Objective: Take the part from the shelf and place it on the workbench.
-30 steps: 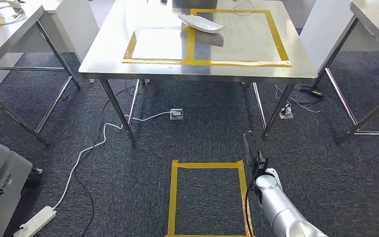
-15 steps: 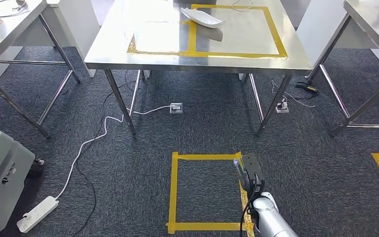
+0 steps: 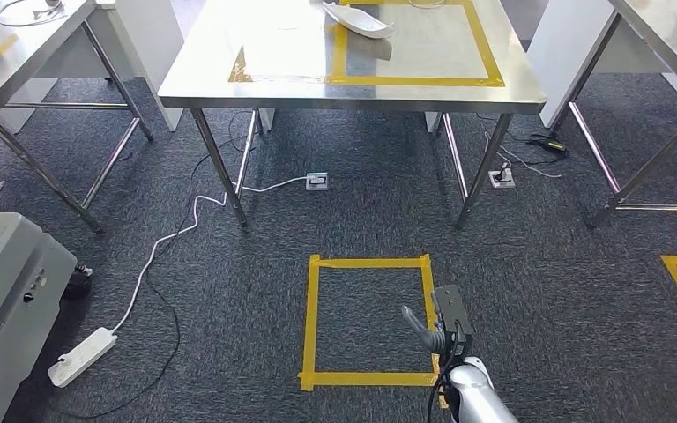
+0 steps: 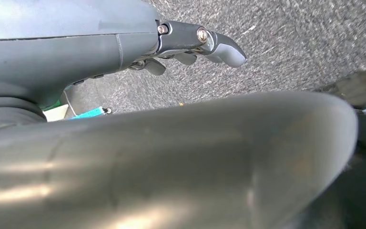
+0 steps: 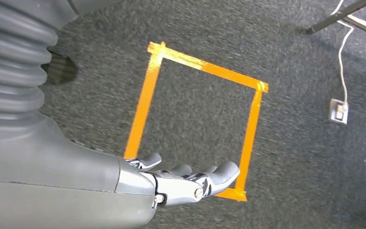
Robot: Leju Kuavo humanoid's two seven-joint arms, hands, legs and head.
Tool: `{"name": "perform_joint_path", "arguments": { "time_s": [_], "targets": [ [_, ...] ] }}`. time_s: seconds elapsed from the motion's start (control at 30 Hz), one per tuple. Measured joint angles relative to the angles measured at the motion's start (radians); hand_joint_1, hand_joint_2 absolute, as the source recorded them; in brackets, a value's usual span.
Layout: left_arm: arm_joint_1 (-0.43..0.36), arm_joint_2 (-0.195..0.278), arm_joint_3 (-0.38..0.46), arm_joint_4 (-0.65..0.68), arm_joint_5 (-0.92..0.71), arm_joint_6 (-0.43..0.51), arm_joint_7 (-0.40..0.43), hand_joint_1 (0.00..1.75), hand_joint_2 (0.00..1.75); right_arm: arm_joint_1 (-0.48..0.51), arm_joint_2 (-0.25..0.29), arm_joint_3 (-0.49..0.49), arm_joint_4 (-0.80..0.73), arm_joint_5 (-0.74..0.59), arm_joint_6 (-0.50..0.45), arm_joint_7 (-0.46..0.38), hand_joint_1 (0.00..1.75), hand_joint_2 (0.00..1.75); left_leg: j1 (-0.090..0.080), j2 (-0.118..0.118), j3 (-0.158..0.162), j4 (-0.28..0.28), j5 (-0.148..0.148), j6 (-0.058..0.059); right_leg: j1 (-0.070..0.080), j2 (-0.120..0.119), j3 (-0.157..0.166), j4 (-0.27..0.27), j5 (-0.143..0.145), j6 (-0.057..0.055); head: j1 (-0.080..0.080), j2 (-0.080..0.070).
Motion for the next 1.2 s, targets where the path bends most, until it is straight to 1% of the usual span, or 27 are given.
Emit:
{"name": "perform_joint_path", "arguments": {
  "time_s": [0.03,0.07,0.1,0.13,0.17,0.2,0.27,0.3,0.33,0.37,0.4,0.43,0.47,0.53,0.57,0.63,0.67,0.7,0.8,0.83,0.87,0.9,0.97,1.03,1.07,1.13,1.2],
  "targets": [
    [0.0,0.0,0.0,0.0,-0.001,0.0,-0.002,0.0,0.0,0.002,0.001,-0.002,0.0,-0.001,0.001,-0.002,0.0,0.0,-0.003,-0.002,0.02,-0.037,-0.015,0.007,0.0,0.0,-0.003,0.0,0.01,0.006,0.0,0.0],
    [0.0,-0.001,0.0,0.0,-0.002,0.0,-0.003,0.0,0.0,0.004,0.002,-0.004,0.0,-0.001,0.001,-0.004,0.0,0.0,-0.006,-0.003,0.024,-0.05,-0.016,0.016,0.0,0.0,-0.003,-0.003,0.02,0.012,0.0,0.0],
    [0.001,-0.002,0.0,0.0,-0.003,0.0,-0.004,0.0,0.0,0.006,0.002,-0.006,0.0,-0.002,0.002,-0.005,0.0,0.0,-0.006,-0.003,0.015,-0.049,-0.006,0.026,0.0,0.001,-0.003,-0.008,0.031,0.019,0.0,0.0],
    [0.001,-0.003,0.0,0.001,-0.005,0.0,-0.006,0.0,0.0,0.009,0.003,-0.007,0.0,-0.003,0.002,-0.005,0.0,0.0,-0.005,-0.001,0.007,-0.051,0.003,0.035,-0.002,0.004,-0.008,-0.006,0.027,0.025,-0.001,0.0],
    [0.0,-0.003,0.0,0.001,-0.007,0.0,-0.008,0.0,0.0,0.012,0.003,-0.008,0.0,-0.004,0.003,-0.005,0.0,0.0,-0.004,0.001,-0.004,-0.052,0.016,0.044,-0.003,0.006,-0.017,0.008,0.003,0.031,-0.001,0.0],
    [0.0,-0.004,0.0,0.0,-0.008,0.0,-0.01,0.0,0.0,0.014,0.003,-0.009,0.0,-0.005,0.003,-0.004,0.0,0.0,-0.001,0.003,-0.017,-0.054,0.031,0.051,-0.004,0.007,-0.029,0.042,-0.041,0.036,-0.001,0.0],
    [0.0,-0.004,0.0,0.0,-0.009,0.0,-0.013,0.0,0.0,0.015,0.003,-0.01,0.0,-0.006,0.003,-0.003,0.0,0.0,-0.001,0.005,-0.048,-0.053,0.059,0.058,-0.005,0.009,-0.057,0.161,-0.154,0.044,0.0,0.0],
    [0.0,-0.004,0.0,0.0,-0.01,0.0,-0.014,0.0,0.0,0.015,0.003,-0.01,0.0,-0.007,0.004,-0.003,0.0,0.0,-0.002,0.006,-0.067,-0.052,0.074,0.058,-0.005,0.009,-0.064,0.225,-0.186,0.046,0.0,0.0],
    [0.0,-0.005,0.0,0.0,-0.01,0.0,-0.014,0.0,0.0,0.015,0.003,-0.011,0.0,-0.007,0.005,-0.003,0.0,0.0,-0.003,0.006,-0.086,-0.05,0.087,0.058,-0.005,0.009,-0.061,0.271,-0.191,0.046,0.0,0.0],
    [0.0,-0.005,0.0,0.0,-0.01,0.0,-0.013,0.0,0.0,0.015,0.003,-0.011,0.0,-0.007,0.006,-0.002,0.0,0.0,-0.003,0.006,-0.106,-0.048,0.1,0.056,-0.005,0.009,-0.045,0.289,-0.171,0.045,0.0,0.0],
    [0.0,-0.006,0.0,0.0,-0.01,0.0,-0.012,0.0,0.0,0.015,0.003,-0.011,0.0,-0.007,0.008,0.0,0.0,0.0,-0.003,0.006,-0.125,-0.045,0.111,0.054,-0.004,0.009,-0.016,0.276,-0.137,0.041,0.0,0.0],
    [0.0,-0.007,0.0,0.0,-0.01,0.0,-0.01,0.0,0.0,0.014,0.003,-0.011,0.0,-0.006,0.01,0.001,0.0,0.0,-0.003,0.006,-0.141,-0.042,0.122,0.052,-0.002,0.009,0.029,0.233,-0.11,0.036,0.0,0.0],
    [0.0,-0.008,0.0,0.0,-0.01,0.0,-0.008,0.0,0.0,0.012,0.003,-0.011,0.0,-0.006,0.012,0.003,0.0,0.0,-0.004,0.006,-0.153,-0.04,0.132,0.048,0.001,0.01,0.086,0.163,-0.11,0.028,0.0,0.0],
    [0.0,-0.01,0.0,0.0,-0.009,0.0,-0.005,0.0,0.0,0.006,0.003,-0.011,-0.001,-0.006,0.015,0.006,0.0,0.0,-0.004,0.007,-0.163,-0.038,0.15,0.037,0.008,0.008,0.178,0.027,-0.157,0.015,0.0,0.0],
    [-0.001,-0.01,0.0,0.0,-0.008,0.0,-0.004,0.0,0.0,0.003,0.003,-0.011,-0.001,-0.007,0.018,0.008,0.0,0.0,-0.003,0.008,-0.162,-0.041,0.158,0.03,0.011,0.008,0.199,-0.012,-0.179,0.01,0.0,0.0],
    [-0.001,-0.01,0.0,0.0,-0.007,0.0,-0.003,0.0,0.0,0.001,0.004,-0.012,-0.001,-0.008,0.023,0.01,0.0,0.0,0.0,0.008,-0.161,-0.047,0.171,0.017,0.011,0.005,0.198,-0.029,-0.17,-0.001,0.0,0.0],
    [-0.001,-0.01,0.0,0.0,-0.006,0.0,-0.003,0.0,0.0,0.001,0.004,-0.012,-0.001,-0.009,0.025,0.011,0.0,0.0,0.001,0.007,-0.166,-0.04,0.162,0.012,0.009,0.004,0.193,-0.032,-0.159,-0.008,0.0,0.0],
    [0.0,-0.011,0.0,0.0,-0.006,0.0,-0.003,0.0,0.0,0.001,0.005,-0.012,-0.001,-0.009,0.027,0.012,0.0,0.0,0.001,0.006,-0.176,-0.015,0.134,0.007,0.006,0.004,0.188,-0.036,-0.148,-0.015,0.0,0.0],
    [0.001,-0.011,0.0,0.001,-0.007,0.0,0.0,0.0,0.0,0.004,0.005,-0.014,0.0,-0.014,0.037,0.012,0.0,0.0,0.004,0.004,-0.223,0.153,0.007,-0.002,0.004,0.011,0.159,-0.037,-0.121,-0.022,-0.002,0.0],
    [0.002,-0.011,0.0,0.001,-0.007,0.0,0.0,0.0,0.0,0.005,0.005,-0.016,0.0,-0.017,0.041,0.012,0.0,0.0,0.004,0.004,-0.229,0.199,-0.01,-0.004,0.003,0.014,0.148,-0.034,-0.114,-0.021,-0.002,0.0],
    [0.002,-0.01,0.0,0.001,-0.007,0.0,0.001,0.0,0.0,0.007,0.005,-0.018,0.0,-0.022,0.046,0.012,0.0,0.0,0.004,0.004,-0.22,0.216,-0.008,-0.006,0.003,0.019,0.137,-0.03,-0.108,-0.019,-0.002,0.0],
    [0.002,-0.009,0.0,0.001,-0.007,0.0,0.001,0.0,0.0,0.009,0.005,-0.021,0.0,-0.027,0.051,0.012,0.0,0.0,0.005,0.002,-0.191,0.192,0.009,-0.006,0.002,0.025,0.127,-0.025,-0.103,-0.016,-0.002,0.0],
    [0.002,-0.008,0.0,0.0,-0.007,0.0,0.0,0.0,0.0,0.01,0.005,-0.027,0.0,-0.034,0.059,0.012,0.0,0.0,0.007,-0.023,-0.095,0.068,0.036,-0.003,-0.001,0.04,0.109,-0.012,-0.096,-0.007,-0.002,0.0],
    [0.002,-0.008,0.0,0.0,-0.007,0.0,-0.001,0.0,0.0,0.009,0.006,-0.029,0.0,-0.038,0.062,0.011,0.0,0.0,0.009,-0.055,-0.037,-0.022,0.036,0.003,-0.002,0.057,0.094,-0.001,-0.09,0.004,-0.002,0.0],
    [0.003,-0.008,0.0,0.0,-0.007,0.0,-0.002,0.0,0.0,0.009,0.006,-0.03,0.0,-0.039,0.062,0.011,0.0,0.0,0.009,-0.061,-0.031,-0.033,0.029,0.008,-0.002,0.065,0.088,0.001,-0.085,0.011,-0.002,0.0],
    [0.005,-0.01,0.0,0.0,-0.007,0.0,-0.002,0.0,0.0,0.011,0.006,-0.032,0.0,-0.039,0.06,0.011,0.0,0.0,0.008,-0.043,-0.036,-0.037,0.034,0.021,-0.003,0.081,0.08,0.004,-0.077,0.025,-0.002,0.0],
    [0.005,-0.01,0.0,0.0,-0.007,0.0,-0.003,0.0,0.0,0.013,0.005,-0.034,0.0,-0.041,0.057,0.011,0.0,0.0,0.01,-0.026,-0.037,-0.042,0.04,0.033,-0.003,0.075,0.071,0.017,-0.085,0.033,-0.001,0.0]
  ]
}}
